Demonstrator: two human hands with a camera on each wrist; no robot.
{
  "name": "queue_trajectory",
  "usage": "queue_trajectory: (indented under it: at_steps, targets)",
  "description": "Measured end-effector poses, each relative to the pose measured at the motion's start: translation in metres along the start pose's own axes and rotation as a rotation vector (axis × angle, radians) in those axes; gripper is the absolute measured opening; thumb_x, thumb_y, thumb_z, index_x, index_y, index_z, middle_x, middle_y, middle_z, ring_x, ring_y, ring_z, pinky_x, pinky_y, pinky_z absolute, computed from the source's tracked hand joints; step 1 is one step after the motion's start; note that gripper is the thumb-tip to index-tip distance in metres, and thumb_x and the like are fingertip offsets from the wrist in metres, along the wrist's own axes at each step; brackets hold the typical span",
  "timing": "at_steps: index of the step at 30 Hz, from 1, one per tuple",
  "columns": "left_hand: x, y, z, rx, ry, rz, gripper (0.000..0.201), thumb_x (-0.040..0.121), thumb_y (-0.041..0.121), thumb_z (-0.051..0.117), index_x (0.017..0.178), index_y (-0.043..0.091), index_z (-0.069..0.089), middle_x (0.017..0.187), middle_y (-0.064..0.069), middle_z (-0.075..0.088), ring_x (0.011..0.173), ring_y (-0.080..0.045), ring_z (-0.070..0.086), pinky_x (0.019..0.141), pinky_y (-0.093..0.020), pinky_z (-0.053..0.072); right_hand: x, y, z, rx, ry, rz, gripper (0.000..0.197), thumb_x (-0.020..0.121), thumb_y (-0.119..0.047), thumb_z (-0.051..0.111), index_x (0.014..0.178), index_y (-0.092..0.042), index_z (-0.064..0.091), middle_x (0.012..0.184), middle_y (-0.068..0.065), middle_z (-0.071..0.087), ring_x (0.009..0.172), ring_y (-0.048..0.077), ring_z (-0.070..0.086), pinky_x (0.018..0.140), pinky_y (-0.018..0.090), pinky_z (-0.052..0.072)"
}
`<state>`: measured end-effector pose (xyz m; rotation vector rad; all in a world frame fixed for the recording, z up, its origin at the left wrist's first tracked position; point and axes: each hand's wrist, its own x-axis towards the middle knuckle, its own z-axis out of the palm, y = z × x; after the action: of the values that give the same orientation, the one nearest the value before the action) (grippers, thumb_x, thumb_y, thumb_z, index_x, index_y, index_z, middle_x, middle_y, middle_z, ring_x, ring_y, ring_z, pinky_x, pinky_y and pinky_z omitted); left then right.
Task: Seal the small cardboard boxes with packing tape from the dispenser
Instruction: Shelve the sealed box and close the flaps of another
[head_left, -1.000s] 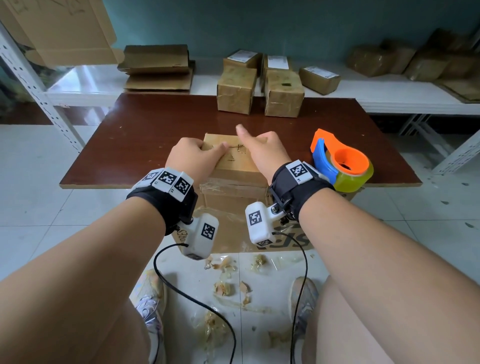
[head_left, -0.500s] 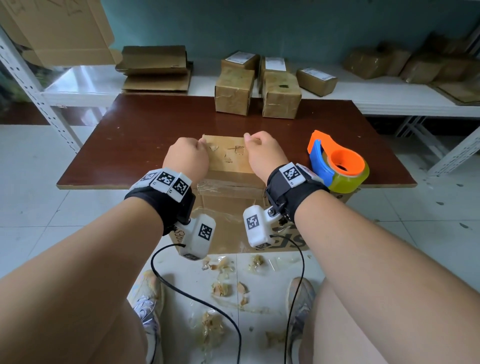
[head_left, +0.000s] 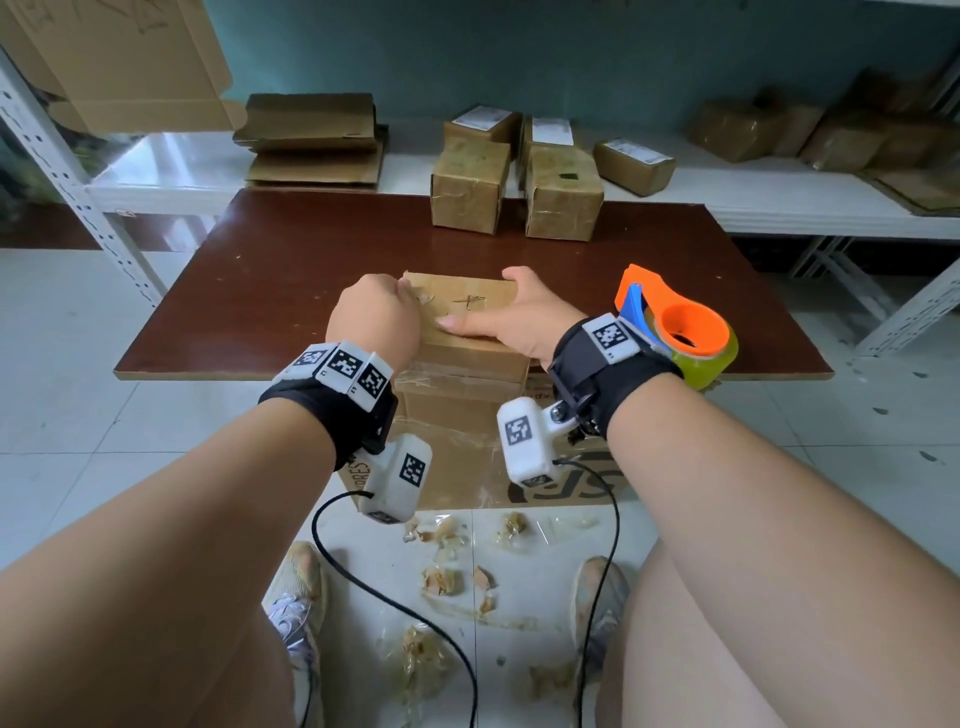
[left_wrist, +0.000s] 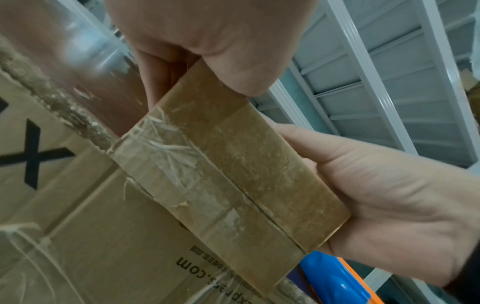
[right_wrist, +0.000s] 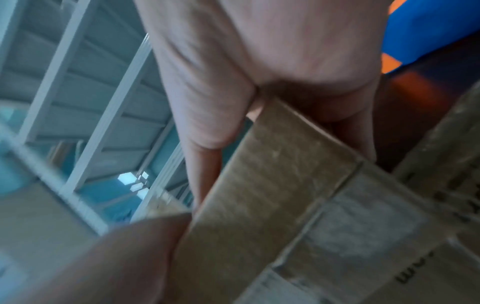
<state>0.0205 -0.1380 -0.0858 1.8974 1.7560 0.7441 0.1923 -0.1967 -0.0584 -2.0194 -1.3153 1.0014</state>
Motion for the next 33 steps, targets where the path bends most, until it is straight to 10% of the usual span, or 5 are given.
queue_trajectory:
  at_steps: [10,18,25,28,33]
  targets:
    - [0.0,0.003,-0.006,-0.019,-0.032,-0.009,0.045,0.114,0.035,0.04,0.082,0.007,0.056,0.084,-0.012,0.062,0.08,-0.036,0.058,0.073,-0.035,0.04,-0.001,0.0,-0.002,0.064,-0.016,-0.014,0.127,0.07,-0.065,0.089,0.167,-0.029,0.016,0.166,0.001,0.035,0.147,0.024,0.041,0.118,0.039,0.038]
    - [-0.005,0.0,-0.006,-0.113,-0.053,0.014,0.063,0.101,0.06,0.055,0.061,0.012,0.047,0.055,-0.001,0.049,0.052,-0.024,0.047,0.054,-0.028,0.035,0.004,0.002,0.017,0.027,0.299,-0.058,0.043,0.108,-0.056,0.038,0.114,-0.02,0.059,0.093,-0.002,0.063,0.09,0.028,0.064,0.068,0.035,0.043]
    - [-0.001,-0.003,-0.009,-0.199,-0.022,-0.053,0.055,0.104,0.041,0.061,0.059,0.01,0.052,0.055,-0.002,0.046,0.054,-0.024,0.044,0.053,-0.028,0.033,-0.001,0.004,0.014,0.098,0.216,-0.063,0.055,0.092,-0.061,0.07,0.127,-0.025,0.05,0.111,-0.008,0.062,0.097,0.012,0.062,0.084,0.036,0.052]
    - [-0.006,0.004,-0.008,-0.339,0.099,-0.059,0.025,0.107,0.025,0.055,0.099,0.018,0.078,0.085,0.002,0.068,0.077,-0.019,0.062,0.065,-0.024,0.045,0.004,0.0,0.024,0.21,0.357,-0.006,0.045,0.099,-0.056,0.061,0.128,-0.023,0.052,0.126,0.002,0.061,0.098,0.021,0.061,0.083,0.038,0.05]
    - [-0.012,0.029,-0.002,-0.536,0.067,-0.117,0.05,0.102,0.021,0.063,0.151,0.017,0.056,0.143,-0.002,0.064,0.126,-0.018,0.063,0.107,-0.032,0.051,0.003,-0.016,0.041,0.449,0.511,0.145,0.033,0.109,-0.045,0.048,0.129,-0.02,0.048,0.139,0.009,0.042,0.091,0.025,0.056,0.084,0.039,0.042]
